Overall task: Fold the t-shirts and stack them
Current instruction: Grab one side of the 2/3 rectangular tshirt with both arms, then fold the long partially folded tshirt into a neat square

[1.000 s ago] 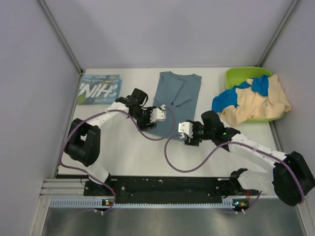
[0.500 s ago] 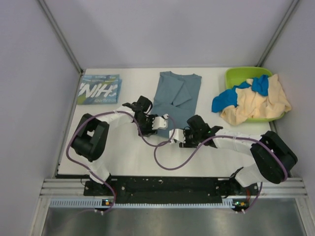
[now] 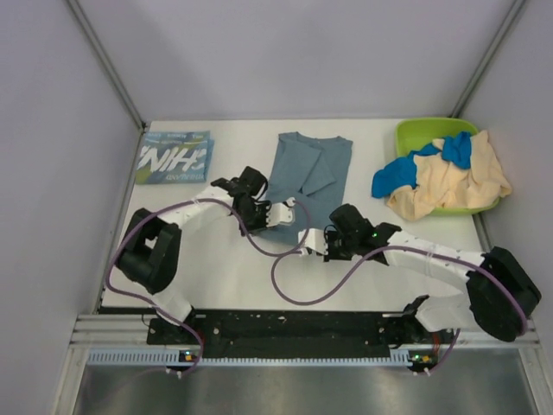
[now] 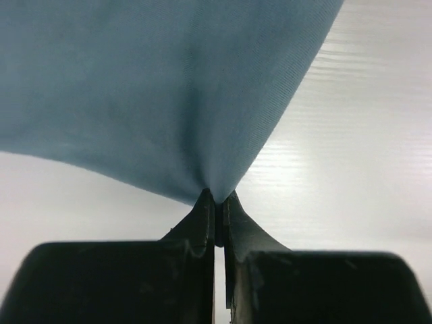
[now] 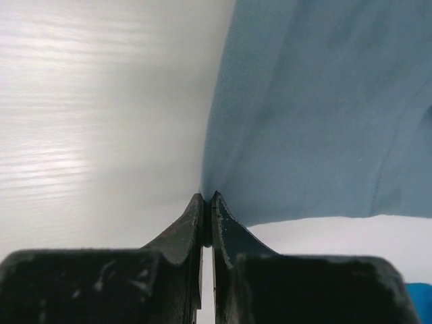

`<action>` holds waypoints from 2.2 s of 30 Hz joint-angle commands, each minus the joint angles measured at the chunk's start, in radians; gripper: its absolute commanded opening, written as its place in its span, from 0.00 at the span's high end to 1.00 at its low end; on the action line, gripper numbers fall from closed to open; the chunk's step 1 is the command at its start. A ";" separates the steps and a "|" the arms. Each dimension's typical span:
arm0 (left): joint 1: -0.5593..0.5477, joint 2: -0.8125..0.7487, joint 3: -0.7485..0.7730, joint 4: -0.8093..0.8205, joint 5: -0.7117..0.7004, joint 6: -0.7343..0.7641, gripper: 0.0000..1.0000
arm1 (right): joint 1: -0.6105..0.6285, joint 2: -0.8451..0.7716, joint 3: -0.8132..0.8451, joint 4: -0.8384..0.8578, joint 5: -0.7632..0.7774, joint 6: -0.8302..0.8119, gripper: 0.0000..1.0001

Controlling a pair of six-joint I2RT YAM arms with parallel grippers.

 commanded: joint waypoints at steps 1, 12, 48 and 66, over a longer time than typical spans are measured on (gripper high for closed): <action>0.000 -0.189 -0.024 -0.245 0.043 -0.047 1.00 | 0.089 -0.142 0.083 -0.330 -0.035 0.061 1.00; -0.063 -0.554 0.028 -0.595 0.146 -0.092 1.00 | 0.117 -0.330 0.411 -0.896 -0.273 0.169 1.00; 0.106 0.478 0.924 -0.250 -0.230 -0.247 1.00 | -0.517 0.488 0.750 -0.398 -0.147 0.298 1.00; 0.127 0.518 1.013 0.103 -0.555 -0.412 0.51 | -0.538 0.629 0.929 -0.261 0.158 0.611 0.64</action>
